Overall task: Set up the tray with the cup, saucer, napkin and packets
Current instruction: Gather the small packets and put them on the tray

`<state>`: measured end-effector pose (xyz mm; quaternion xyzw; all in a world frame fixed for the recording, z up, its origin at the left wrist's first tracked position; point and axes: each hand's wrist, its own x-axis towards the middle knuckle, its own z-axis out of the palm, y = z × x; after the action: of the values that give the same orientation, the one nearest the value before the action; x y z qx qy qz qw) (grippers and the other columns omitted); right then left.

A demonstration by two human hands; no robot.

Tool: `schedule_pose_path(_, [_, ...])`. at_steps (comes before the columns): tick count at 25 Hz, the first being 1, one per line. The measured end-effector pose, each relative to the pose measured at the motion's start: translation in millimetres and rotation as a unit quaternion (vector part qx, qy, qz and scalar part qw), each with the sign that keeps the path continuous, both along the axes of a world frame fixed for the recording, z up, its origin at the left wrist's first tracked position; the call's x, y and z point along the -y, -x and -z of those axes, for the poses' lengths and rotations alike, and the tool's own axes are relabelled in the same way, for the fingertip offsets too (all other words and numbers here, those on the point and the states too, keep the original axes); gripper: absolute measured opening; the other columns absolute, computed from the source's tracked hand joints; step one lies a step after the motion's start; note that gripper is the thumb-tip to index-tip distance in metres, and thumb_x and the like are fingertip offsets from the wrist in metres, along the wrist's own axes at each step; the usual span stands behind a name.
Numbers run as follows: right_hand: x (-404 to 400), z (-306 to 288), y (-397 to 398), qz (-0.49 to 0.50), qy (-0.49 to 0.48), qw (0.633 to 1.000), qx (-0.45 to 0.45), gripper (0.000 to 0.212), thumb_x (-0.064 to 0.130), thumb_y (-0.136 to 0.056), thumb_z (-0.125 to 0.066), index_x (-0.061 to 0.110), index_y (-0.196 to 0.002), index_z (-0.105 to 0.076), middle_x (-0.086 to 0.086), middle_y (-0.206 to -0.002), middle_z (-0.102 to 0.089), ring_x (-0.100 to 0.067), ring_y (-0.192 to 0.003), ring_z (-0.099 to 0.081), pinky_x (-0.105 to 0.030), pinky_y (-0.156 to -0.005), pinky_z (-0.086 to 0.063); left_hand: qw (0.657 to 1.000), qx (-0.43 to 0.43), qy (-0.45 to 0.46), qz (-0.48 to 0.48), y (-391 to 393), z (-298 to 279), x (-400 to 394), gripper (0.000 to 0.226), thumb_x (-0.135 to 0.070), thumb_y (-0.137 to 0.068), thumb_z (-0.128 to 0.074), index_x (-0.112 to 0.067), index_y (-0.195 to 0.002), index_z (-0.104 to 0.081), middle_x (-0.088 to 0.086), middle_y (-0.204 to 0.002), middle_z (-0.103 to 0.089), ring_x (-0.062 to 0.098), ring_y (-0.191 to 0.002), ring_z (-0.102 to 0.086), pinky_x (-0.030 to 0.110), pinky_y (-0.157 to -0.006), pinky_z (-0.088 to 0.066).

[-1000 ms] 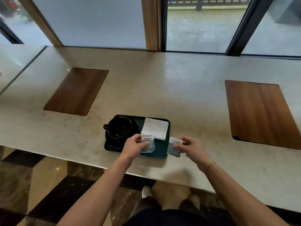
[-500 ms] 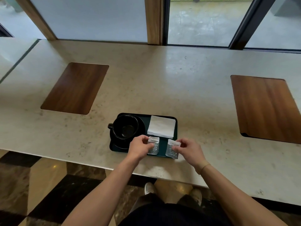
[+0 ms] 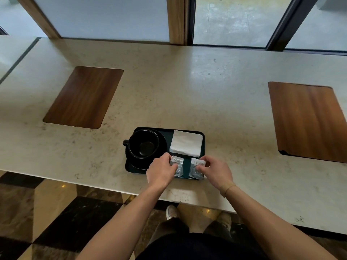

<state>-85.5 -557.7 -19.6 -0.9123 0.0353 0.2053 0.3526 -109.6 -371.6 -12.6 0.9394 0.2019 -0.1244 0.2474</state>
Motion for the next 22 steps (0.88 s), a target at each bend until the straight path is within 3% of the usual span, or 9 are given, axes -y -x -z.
schedule_pose_path(3, [-5.7,-3.3,-1.0,-0.042,0.079,0.995,0.055,0.023,0.038,-0.087,-0.065,0.032,-0.109,-0.063,0.008,-0.095,-0.069,-0.013,-0.087,-0.06,-0.037,-0.07,-0.055,0.999,0.02,-0.036,0.023,0.8,1.1,1.2,0.018,-0.04,-0.089,-0.06,-0.024,-0.095,-0.055,-0.005,-0.082,-0.065,0.016,-0.072,-0.059,0.03,-0.06,-0.047])
schedule_pose_path(9, [-16.2,-0.6,0.7,-0.108,0.209,0.962,0.138,0.029,0.044,-0.089,-0.058,0.028,-0.113,-0.062,0.005,-0.107,-0.061,-0.017,-0.098,-0.049,-0.029,-0.071,-0.041,0.99,0.026,-0.107,0.083,-0.3,-0.3,2.3,0.024,-0.044,-0.092,-0.053,-0.02,-0.098,-0.053,-0.002,-0.09,-0.064,0.02,-0.077,-0.062,0.031,-0.059,-0.043])
schedule_pose_path(22, [-18.4,3.5,-1.4,-0.087,0.216,0.963,0.133,0.027,0.04,-0.09,-0.058,0.028,-0.115,-0.06,0.002,-0.112,-0.054,-0.019,-0.1,-0.046,-0.032,-0.082,-0.043,0.966,0.035,-0.179,0.185,-0.3,-8.7,-0.7,0.037,-0.044,-0.097,-0.047,-0.021,-0.124,-0.039,0.003,-0.093,-0.068,0.026,-0.076,-0.068,0.031,-0.051,-0.037])
